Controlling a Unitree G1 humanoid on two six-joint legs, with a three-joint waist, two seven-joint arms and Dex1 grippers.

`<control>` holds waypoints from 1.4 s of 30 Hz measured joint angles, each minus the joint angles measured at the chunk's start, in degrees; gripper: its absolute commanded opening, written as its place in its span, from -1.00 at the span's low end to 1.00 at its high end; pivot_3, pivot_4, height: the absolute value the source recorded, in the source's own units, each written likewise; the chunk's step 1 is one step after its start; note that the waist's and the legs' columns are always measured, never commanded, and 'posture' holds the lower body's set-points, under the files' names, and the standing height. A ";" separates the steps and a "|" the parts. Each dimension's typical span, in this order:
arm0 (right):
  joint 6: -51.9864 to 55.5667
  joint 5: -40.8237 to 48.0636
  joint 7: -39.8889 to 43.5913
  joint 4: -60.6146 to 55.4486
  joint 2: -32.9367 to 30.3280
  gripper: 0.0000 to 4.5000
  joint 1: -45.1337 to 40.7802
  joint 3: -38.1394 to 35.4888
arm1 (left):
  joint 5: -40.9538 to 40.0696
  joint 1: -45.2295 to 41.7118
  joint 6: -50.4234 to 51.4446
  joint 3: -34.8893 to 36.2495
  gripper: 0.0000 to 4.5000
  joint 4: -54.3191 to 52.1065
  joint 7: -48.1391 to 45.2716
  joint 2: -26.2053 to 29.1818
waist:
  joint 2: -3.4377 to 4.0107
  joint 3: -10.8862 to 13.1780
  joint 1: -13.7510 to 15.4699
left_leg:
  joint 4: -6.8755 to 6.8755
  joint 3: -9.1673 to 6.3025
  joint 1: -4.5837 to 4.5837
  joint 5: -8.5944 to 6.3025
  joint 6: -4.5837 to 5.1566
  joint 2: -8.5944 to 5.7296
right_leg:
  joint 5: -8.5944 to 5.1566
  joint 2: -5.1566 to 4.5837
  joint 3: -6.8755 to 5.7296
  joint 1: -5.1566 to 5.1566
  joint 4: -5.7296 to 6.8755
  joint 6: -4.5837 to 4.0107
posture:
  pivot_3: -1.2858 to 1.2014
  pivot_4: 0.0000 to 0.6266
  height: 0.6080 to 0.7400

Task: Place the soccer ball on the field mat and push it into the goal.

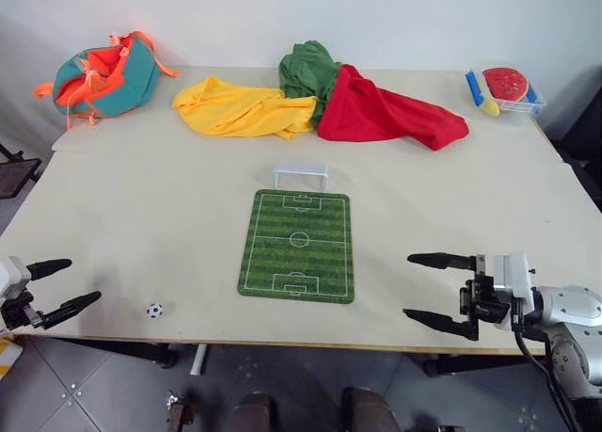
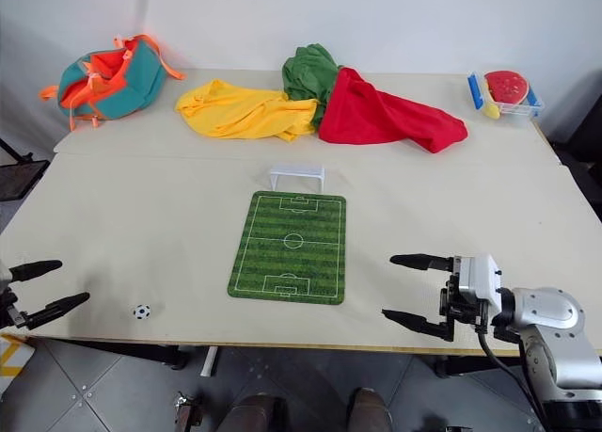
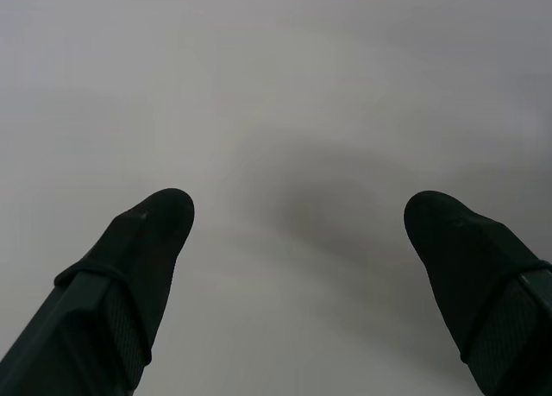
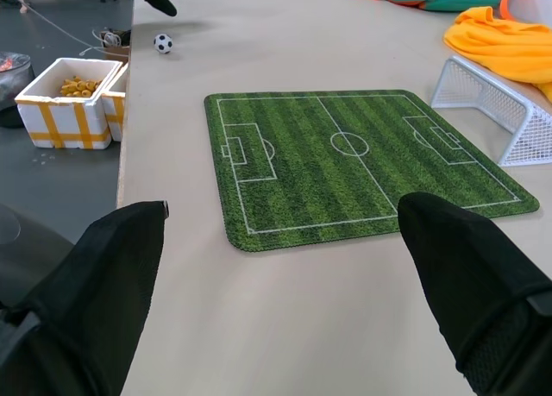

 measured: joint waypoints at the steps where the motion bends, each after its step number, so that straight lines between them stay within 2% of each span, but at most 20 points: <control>1: 0.02 -0.01 0.00 -0.02 0.00 1.00 -0.01 0.22 | 0.18 -0.16 -0.55 -0.15 0.99 0.35 0.21 0.00 | 0.00 0.00 -0.03 | 0.00 0.00 0.00 0.00 0.00 0.00 | 0.00 0.00 0.00 0.00 0.00 0.00 | 0.03 -0.52 1.00; 7: 0.14 0.42 -0.03 -0.98 2.05 1.00 -1.01 2.77 | 0.18 -2.33 -2.37 -0.68 0.99 2.51 -3.15 0.02 | -0.01 0.00 -0.04 | 0.07 0.01 -0.01 -0.01 0.00 0.00 | 0.00 0.00 -0.02 0.00 0.05 0.00 | 0.03 -0.52 1.00; 12: 0.44 8.22 -0.43 -10.33 9.82 1.00 -3.52 4.61 | -0.18 -0.54 -12.14 -0.84 0.99 3.49 -12.83 0.01 | 0.00 0.00 -0.23 | 0.07 0.10 0.05 -0.08 -0.07 0.13 | 0.02 0.08 -0.13 -0.03 0.06 -0.04 | 0.03 -0.52 1.00; 19: 0.76 11.83 4.37 -13.91 10.43 1.00 -3.53 6.57 | -1.35 2.21 -16.06 -0.87 0.99 5.52 -16.17 -0.32 | -0.22 -0.13 0.26 | 0.64 0.17 -0.02 -0.47 0.19 0.17 | 0.02 0.07 -0.17 0.05 0.20 -0.04 | 0.03 -0.52 1.00; 22: -0.32 10.88 7.19 -12.67 9.86 1.00 -3.68 6.89 | -3.84 4.34 -16.45 -1.49 0.99 -0.34 -16.18 -2.68 | -0.23 -0.13 0.16 | 0.66 0.19 0.00 -0.53 0.17 0.20 | 0.02 0.06 -0.16 0.05 0.22 -0.04 | 0.03 -0.52 1.00; 30: 0.06 9.81 7.45 -11.35 8.26 1.00 -1.71 6.81 | -8.27 8.89 -8.87 -4.64 0.99 -20.12 -16.02 -6.95 | -0.22 -0.13 -0.11 | 0.66 0.28 0.03 -0.55 0.14 0.25 | 0.02 0.09 -0.17 0.03 0.20 -0.04 | 0.03 -0.52 1.00; 38: 0.15 9.19 5.99 -11.66 8.20 1.00 -1.50 6.68 | -6.69 9.64 -3.49 -8.39 0.99 -23.41 -13.28 -9.18 | -0.22 -0.13 0.02 | 0.67 0.31 0.03 -0.57 0.15 0.27 | 0.03 0.10 -0.16 0.03 0.17 -0.05 | 0.03 -0.52 1.00; 42: 0.57 9.18 4.89 -13.06 7.53 1.00 0.20 6.04 | -5.97 8.47 -2.06 -8.80 0.59 -23.25 -12.01 -9.22 | -0.22 -0.13 0.24 | 0.68 0.30 0.03 -0.57 0.15 0.26 | 0.03 0.10 -0.16 0.03 0.16 -0.05 | 0.03 -0.52 1.00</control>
